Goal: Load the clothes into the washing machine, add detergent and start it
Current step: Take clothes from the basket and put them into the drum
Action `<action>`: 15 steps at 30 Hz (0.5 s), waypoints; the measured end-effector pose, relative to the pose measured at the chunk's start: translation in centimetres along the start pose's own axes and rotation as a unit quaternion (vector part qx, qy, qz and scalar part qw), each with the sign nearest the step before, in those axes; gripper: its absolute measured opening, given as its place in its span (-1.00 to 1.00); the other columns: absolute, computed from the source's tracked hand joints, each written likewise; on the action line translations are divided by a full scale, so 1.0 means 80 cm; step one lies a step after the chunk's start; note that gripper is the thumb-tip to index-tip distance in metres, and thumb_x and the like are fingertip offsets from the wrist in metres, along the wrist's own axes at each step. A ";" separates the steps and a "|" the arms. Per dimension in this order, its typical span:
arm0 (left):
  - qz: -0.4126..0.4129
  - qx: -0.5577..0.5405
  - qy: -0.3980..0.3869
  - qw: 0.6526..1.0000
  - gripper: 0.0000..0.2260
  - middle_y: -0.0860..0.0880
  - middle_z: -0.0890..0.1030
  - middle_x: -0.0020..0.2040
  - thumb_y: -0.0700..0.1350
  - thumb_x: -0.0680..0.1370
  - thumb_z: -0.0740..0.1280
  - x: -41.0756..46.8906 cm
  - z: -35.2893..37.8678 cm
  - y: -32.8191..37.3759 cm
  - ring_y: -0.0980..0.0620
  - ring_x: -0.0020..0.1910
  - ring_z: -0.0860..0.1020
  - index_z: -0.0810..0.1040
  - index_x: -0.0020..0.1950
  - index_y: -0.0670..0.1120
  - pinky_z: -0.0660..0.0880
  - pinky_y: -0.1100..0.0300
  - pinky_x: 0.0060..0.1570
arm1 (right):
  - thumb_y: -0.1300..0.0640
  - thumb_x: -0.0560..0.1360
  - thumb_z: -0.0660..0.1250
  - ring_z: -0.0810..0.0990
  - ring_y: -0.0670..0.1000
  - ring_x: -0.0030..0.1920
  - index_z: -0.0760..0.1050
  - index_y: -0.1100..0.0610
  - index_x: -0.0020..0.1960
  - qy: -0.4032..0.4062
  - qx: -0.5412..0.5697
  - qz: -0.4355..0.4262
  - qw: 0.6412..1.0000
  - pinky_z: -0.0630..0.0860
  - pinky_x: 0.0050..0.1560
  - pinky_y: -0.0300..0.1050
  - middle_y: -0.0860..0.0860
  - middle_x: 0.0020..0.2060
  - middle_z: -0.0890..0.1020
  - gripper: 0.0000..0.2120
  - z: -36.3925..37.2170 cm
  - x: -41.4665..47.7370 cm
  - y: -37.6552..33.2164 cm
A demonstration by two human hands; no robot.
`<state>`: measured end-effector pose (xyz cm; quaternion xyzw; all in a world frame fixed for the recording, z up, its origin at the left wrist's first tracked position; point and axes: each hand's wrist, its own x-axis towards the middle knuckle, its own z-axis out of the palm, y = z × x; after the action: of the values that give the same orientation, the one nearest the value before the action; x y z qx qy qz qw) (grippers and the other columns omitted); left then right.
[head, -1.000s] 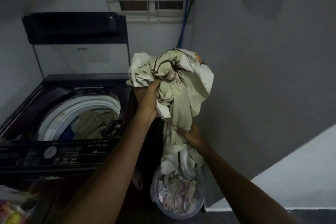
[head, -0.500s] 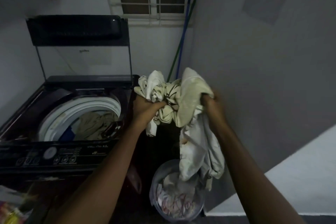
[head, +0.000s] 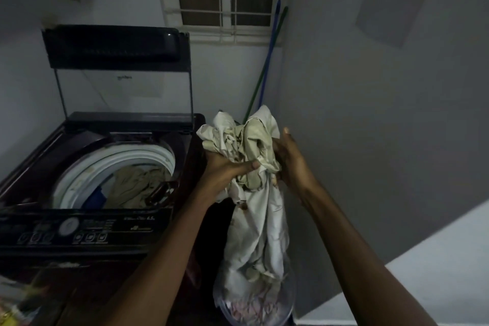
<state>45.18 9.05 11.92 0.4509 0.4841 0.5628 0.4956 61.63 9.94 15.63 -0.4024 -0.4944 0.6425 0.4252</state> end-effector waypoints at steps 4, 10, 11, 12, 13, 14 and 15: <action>0.020 -0.045 0.087 0.995 -0.40 -0.03 0.69 0.10 -0.17 0.19 0.68 0.012 0.000 -0.009 -0.01 0.13 0.65 0.59 0.20 -0.11 0.58 0.07 0.12 | -0.13 0.63 -0.04 0.67 -0.04 0.00 0.53 0.24 0.18 -0.016 0.010 -0.014 1.000 0.57 -0.10 -0.25 0.04 -0.05 0.71 -0.47 0.000 -0.003 -0.004; -0.007 -0.136 0.147 0.980 -0.29 -0.12 0.66 0.17 0.03 0.15 0.69 0.028 -0.007 -0.009 -0.14 0.16 0.63 0.59 0.24 -0.14 0.54 -0.13 0.17 | -0.13 0.55 0.16 0.61 -0.17 0.09 0.49 0.09 0.32 -0.018 -0.033 -0.051 0.998 0.57 0.07 -0.17 -0.06 0.18 0.60 -0.55 -0.006 -0.010 -0.015; -0.011 -0.145 0.144 0.979 -0.27 -0.12 0.66 0.18 0.03 0.13 0.69 0.032 -0.010 -0.009 -0.14 0.16 0.63 0.59 0.25 -0.12 0.54 -0.15 0.17 | -0.07 0.51 0.26 0.59 -0.17 0.12 0.51 0.09 0.30 0.012 -0.022 -0.074 0.997 0.56 0.13 -0.13 -0.08 0.18 0.60 -0.58 -0.016 -0.012 -0.005; -0.009 -0.155 0.141 0.978 -0.26 -0.12 0.65 0.19 0.04 0.12 0.69 0.034 -0.010 -0.006 -0.14 0.17 0.63 0.59 0.25 -0.12 0.54 -0.13 0.16 | 0.00 0.47 0.33 0.58 -0.17 0.16 0.50 0.09 0.29 0.044 -0.022 -0.097 0.994 0.55 0.16 -0.15 -0.10 0.17 0.60 -0.59 -0.029 -0.017 0.008; -0.011 -0.166 0.140 0.976 -0.23 -0.14 0.64 0.21 0.06 0.12 0.68 0.038 -0.011 -0.005 -0.14 0.17 0.62 0.58 0.26 -0.13 0.55 -0.10 0.15 | 0.05 0.44 0.38 0.54 -0.17 0.21 0.45 0.08 0.33 0.065 -0.037 -0.113 0.991 0.53 0.15 -0.24 -0.13 0.20 0.57 -0.53 -0.040 -0.024 0.024; -0.018 -0.180 0.134 0.974 -0.20 -0.17 0.62 0.24 0.10 0.11 0.68 0.039 -0.011 -0.002 -0.16 0.18 0.62 0.57 0.28 -0.15 0.56 -0.09 0.14 | 0.07 0.40 0.44 0.48 -0.18 0.28 0.37 0.07 0.40 0.069 -0.069 -0.114 0.989 0.50 0.12 -0.35 -0.17 0.26 0.50 -0.41 -0.051 -0.031 0.042; -0.031 -0.195 0.123 0.973 -0.17 -0.20 0.59 0.26 0.13 0.11 0.67 0.041 -0.011 0.000 -0.18 0.19 0.61 0.56 0.29 -0.16 0.55 -0.10 0.15 | 0.04 0.35 0.50 0.41 -0.20 0.32 0.27 0.04 0.46 0.053 -0.103 -0.097 0.989 0.45 0.11 -0.43 -0.21 0.32 0.40 -0.26 -0.058 -0.037 0.063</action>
<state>43.98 12.26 11.91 0.2583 0.4360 0.6817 0.5277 66.18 7.79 10.13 -0.4281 -0.5709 0.5218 0.4675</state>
